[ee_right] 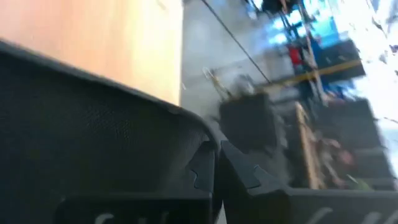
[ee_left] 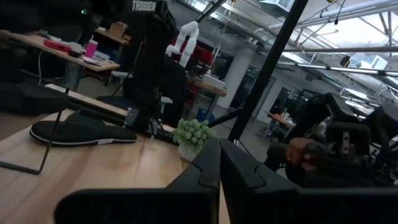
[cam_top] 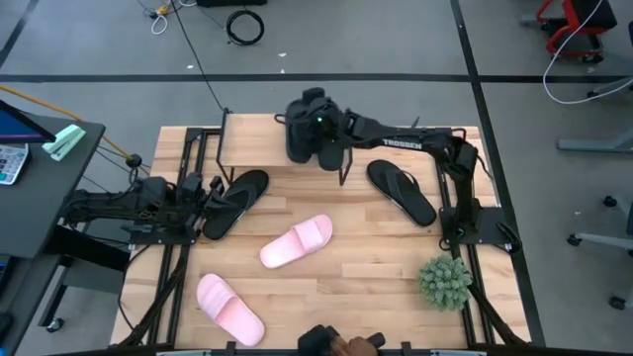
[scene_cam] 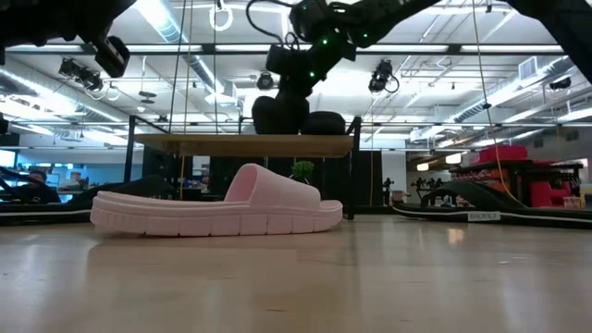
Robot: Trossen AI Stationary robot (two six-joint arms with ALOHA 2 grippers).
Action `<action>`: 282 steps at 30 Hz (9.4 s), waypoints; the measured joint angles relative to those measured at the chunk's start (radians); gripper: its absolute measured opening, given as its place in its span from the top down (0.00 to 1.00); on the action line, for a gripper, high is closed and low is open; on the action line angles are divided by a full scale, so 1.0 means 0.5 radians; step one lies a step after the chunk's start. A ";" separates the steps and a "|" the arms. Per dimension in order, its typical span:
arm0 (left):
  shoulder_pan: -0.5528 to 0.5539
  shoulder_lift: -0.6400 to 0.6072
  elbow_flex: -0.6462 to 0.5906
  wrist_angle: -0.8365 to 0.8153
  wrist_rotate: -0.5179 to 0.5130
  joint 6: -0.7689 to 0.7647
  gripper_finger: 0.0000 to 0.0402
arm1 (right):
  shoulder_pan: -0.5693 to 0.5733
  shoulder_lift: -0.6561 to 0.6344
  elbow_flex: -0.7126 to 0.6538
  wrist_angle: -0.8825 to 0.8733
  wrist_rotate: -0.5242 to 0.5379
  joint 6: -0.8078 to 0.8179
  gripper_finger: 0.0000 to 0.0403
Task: Pick and place slides into the shelf
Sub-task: Put the black slipper on the shelf, then put the pink slipper on the shelf
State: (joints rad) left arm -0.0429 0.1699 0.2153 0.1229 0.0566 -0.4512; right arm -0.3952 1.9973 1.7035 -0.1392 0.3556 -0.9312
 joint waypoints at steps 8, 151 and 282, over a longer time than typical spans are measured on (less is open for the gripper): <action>0.000 0.000 0.000 -0.066 0.000 -0.025 0.95 | 0.051 -0.005 0.001 -0.197 0.083 -0.014 0.96; -0.132 0.224 -0.001 -0.046 0.001 0.207 0.95 | 1.587 -0.486 -0.939 -1.456 -0.278 3.225 0.68; -0.130 0.221 0.094 0.457 -0.001 0.455 0.98 | 0.254 0.426 0.600 -0.073 0.631 0.655 0.82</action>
State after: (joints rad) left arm -0.1078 0.2806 0.2623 0.3516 0.0563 -0.2237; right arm -0.2684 2.2105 2.0033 -0.1758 0.6712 -0.6037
